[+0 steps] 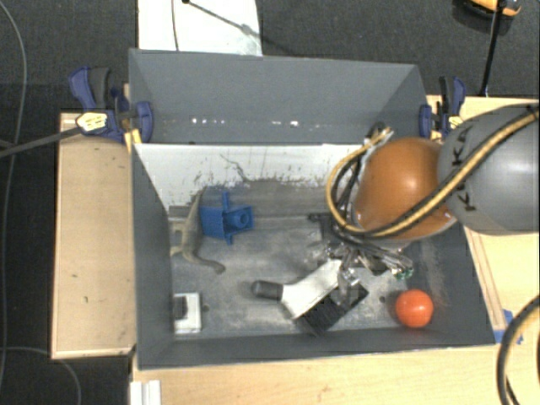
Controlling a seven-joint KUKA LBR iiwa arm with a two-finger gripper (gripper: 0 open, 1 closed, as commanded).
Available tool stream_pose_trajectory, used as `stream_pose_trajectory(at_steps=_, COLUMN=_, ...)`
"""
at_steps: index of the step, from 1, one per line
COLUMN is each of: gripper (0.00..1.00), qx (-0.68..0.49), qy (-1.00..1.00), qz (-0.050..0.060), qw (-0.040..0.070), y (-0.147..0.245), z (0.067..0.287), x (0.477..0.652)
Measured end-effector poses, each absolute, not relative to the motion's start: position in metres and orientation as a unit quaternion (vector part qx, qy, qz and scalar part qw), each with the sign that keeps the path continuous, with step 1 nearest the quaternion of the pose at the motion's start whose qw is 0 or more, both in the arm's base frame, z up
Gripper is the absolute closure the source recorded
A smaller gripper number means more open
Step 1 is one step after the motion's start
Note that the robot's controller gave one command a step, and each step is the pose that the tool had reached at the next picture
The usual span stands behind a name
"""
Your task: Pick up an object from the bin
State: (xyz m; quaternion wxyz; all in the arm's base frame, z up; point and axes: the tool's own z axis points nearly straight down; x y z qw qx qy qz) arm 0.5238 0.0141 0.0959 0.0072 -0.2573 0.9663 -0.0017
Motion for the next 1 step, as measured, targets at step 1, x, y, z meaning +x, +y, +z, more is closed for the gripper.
stream_pose_trajectory(at_steps=1, gripper=1.0, qx=-0.262, qy=0.965, qz=-0.002, qw=0.01, y=0.0117, z=0.1018, x=0.5281)
